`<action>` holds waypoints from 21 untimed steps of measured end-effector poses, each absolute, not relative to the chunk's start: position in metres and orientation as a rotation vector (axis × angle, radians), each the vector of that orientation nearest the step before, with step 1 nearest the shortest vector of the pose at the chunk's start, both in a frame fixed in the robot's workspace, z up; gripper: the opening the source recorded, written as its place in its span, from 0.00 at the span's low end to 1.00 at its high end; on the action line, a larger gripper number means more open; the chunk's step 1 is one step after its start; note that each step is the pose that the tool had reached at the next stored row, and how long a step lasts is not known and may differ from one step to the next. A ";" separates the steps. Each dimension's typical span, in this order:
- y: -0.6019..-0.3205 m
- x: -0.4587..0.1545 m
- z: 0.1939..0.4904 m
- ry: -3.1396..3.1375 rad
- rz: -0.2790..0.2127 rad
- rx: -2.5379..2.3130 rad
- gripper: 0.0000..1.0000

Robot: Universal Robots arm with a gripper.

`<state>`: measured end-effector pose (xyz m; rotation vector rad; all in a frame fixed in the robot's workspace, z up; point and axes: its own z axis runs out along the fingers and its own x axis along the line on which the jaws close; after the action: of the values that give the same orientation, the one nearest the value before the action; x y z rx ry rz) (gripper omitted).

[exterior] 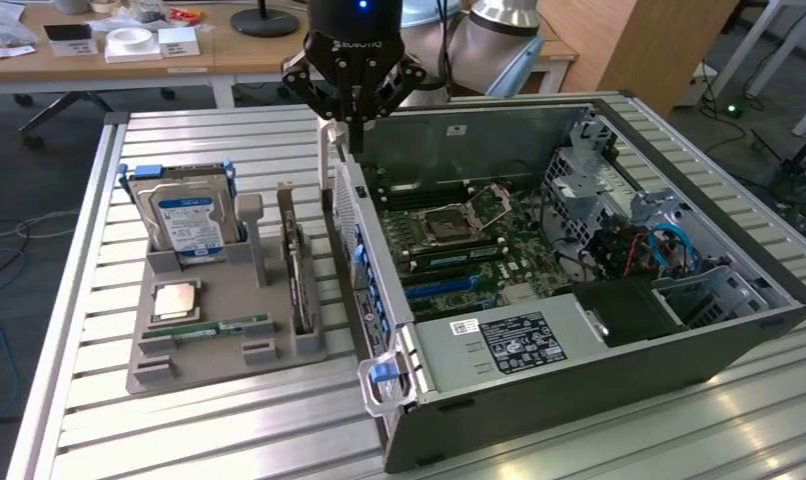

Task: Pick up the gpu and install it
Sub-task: 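Reach for the gpu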

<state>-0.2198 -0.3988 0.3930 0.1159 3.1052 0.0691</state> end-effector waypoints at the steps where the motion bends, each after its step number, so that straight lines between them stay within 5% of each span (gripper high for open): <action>1: -0.399 -0.221 0.393 3.105 0.069 0.116 0.11; 21: -0.399 -0.259 0.392 3.104 0.070 0.117 0.11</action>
<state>-0.2585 -0.3987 0.3917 0.1168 3.1036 0.0702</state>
